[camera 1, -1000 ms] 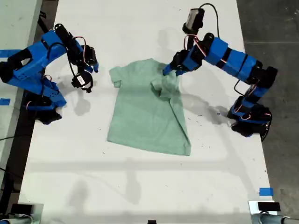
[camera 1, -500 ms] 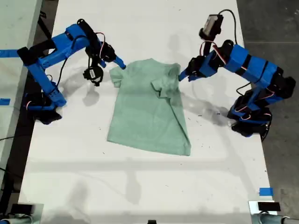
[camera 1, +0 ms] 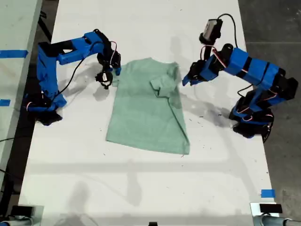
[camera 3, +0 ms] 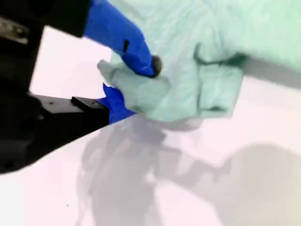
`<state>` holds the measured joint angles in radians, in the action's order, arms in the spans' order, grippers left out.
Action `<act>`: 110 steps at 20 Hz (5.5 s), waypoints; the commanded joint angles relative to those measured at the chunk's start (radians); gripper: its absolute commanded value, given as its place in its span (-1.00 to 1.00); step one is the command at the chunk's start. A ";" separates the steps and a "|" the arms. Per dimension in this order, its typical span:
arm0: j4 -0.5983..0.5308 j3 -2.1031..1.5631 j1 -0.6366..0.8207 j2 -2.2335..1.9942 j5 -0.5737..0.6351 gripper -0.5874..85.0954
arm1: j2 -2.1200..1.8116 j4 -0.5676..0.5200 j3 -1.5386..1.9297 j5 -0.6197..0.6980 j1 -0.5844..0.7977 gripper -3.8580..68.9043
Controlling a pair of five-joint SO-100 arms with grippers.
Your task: Fold tshirt
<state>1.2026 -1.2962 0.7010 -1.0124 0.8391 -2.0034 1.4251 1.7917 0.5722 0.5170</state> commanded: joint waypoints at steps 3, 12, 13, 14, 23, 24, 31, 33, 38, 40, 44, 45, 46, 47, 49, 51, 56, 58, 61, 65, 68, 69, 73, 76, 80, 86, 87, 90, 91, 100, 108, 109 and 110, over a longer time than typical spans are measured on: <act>0.034 0.021 -0.002 -0.074 -0.005 -0.98 | -0.063 -0.041 0.006 -0.014 -0.002 -0.64; 0.064 0.215 -0.215 -0.296 0.018 -0.98 | -0.166 -0.043 0.110 -0.028 0.037 -0.72; 0.077 0.348 -0.272 -0.198 0.028 -0.98 | -0.172 -0.043 0.120 -0.029 0.040 -0.72; 0.078 0.477 -0.321 -0.097 0.051 -0.98 | -0.173 -0.043 0.123 -0.029 0.041 -0.72; -0.173 0.606 -0.407 0.229 0.063 -0.38 | -0.176 -0.064 0.176 -0.063 0.017 -0.73; -0.146 0.606 -0.400 0.196 0.064 -0.31 | -0.176 -0.072 0.187 -0.066 0.011 -0.73; 0.342 0.377 -0.318 -0.206 -0.044 -0.45 | -0.225 -0.028 0.233 -0.074 -0.054 -0.58; 0.336 0.150 -0.364 -0.374 -0.137 -0.49 | -0.238 -0.002 0.232 -0.083 -0.098 -0.51; 0.242 -0.364 -0.511 -0.778 -0.337 -0.44 | -0.232 0.067 0.183 -0.127 -0.233 -0.31; 0.222 -0.469 -0.566 -0.853 -0.405 -0.42 | -0.210 0.071 0.163 -0.156 -0.285 -0.28; 0.143 -0.577 -0.660 -0.907 -0.480 -0.42 | -0.071 -0.015 0.161 -0.276 -0.423 -0.25; 0.127 -0.586 -0.673 -0.904 -0.494 -0.42 | -0.025 -0.058 0.172 -0.305 -0.454 -0.25; 0.121 -0.589 -0.684 -0.896 -0.505 -0.42 | 0.021 -0.109 0.189 -0.336 -0.480 -0.25; 0.117 -0.591 -0.692 -0.890 -0.511 -0.42 | 0.069 -0.160 0.202 -0.362 -0.503 -0.26; 0.112 -0.594 -0.704 -0.887 -0.520 -0.43 | 0.170 -0.268 0.233 -0.407 -0.545 -0.26; 0.115 -0.595 -0.710 -0.887 -0.525 -0.43 | 0.250 -0.373 0.275 -0.445 -0.578 -0.27; 0.112 -0.627 -0.719 -0.911 -0.537 -0.44 | 0.213 -0.520 0.446 -0.499 -0.594 -0.31; 0.110 -0.637 -0.719 -0.916 -0.540 -0.45 | 0.186 -0.545 0.477 -0.502 -0.594 -0.35; 0.101 -0.638 -0.713 -0.919 -0.538 -0.46 | 0.213 -0.653 0.502 -0.508 -0.611 -0.38; 0.103 -0.640 -0.712 -0.922 -0.537 -0.46 | 0.307 -0.765 0.502 -0.540 -0.643 -0.84; 0.106 -0.640 -0.712 -0.928 -0.538 -0.47 | 0.253 -0.683 0.503 -0.546 -0.655 -0.94; 0.104 -0.643 -0.713 -0.930 -0.540 -0.47 | 0.201 -0.623 0.500 -0.541 -0.660 -0.94; 0.087 -0.646 -0.715 -0.934 -0.540 -0.48 | -0.008 -0.278 0.360 -0.499 -0.687 -0.94; 0.084 -0.640 -0.715 -0.936 -0.538 -0.48 | -0.008 -0.250 0.221 -0.474 -0.678 -0.94; 0.071 -0.635 -0.707 -0.936 -0.534 -0.49 | 0.127 -0.479 0.129 -0.442 -0.572 -0.94; 0.069 -0.627 -0.707 -0.931 -0.535 -0.49 | 0.566 -0.770 -0.011 -0.419 -0.488 -0.94; 0.069 -0.627 -0.709 -0.930 -0.538 -0.49 | 0.657 -0.781 -0.044 -0.420 -0.486 -0.94; 0.066 -0.624 -0.713 -0.922 -0.540 -0.49 | 0.792 -0.693 -0.173 -0.403 -0.523 -0.24; 0.067 -0.620 -0.713 -0.917 -0.540 -0.49 | 0.772 -0.627 -0.209 -0.400 -0.537 -0.22; 0.101 -0.583 -0.726 -0.913 -0.555 -0.46 | 0.376 0.005 -0.509 -0.342 -0.594 -0.12; 0.097 -0.592 -1.008 -0.934 -0.862 -0.45 | 0.216 -0.055 -0.253 -0.370 -0.588 -0.12; 0.091 -0.595 -1.045 -0.934 -0.908 -0.46 | 0.218 -0.064 -0.249 -0.364 -0.586 -0.12; 0.071 -0.600 -1.078 -0.936 -0.945 -0.46 | 0.218 -0.067 -0.247 -0.360 -0.584 -0.12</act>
<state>1.3023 -1.9466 -0.3053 -1.9067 -0.0291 -1.7181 1.3959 1.5539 0.2132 -0.0598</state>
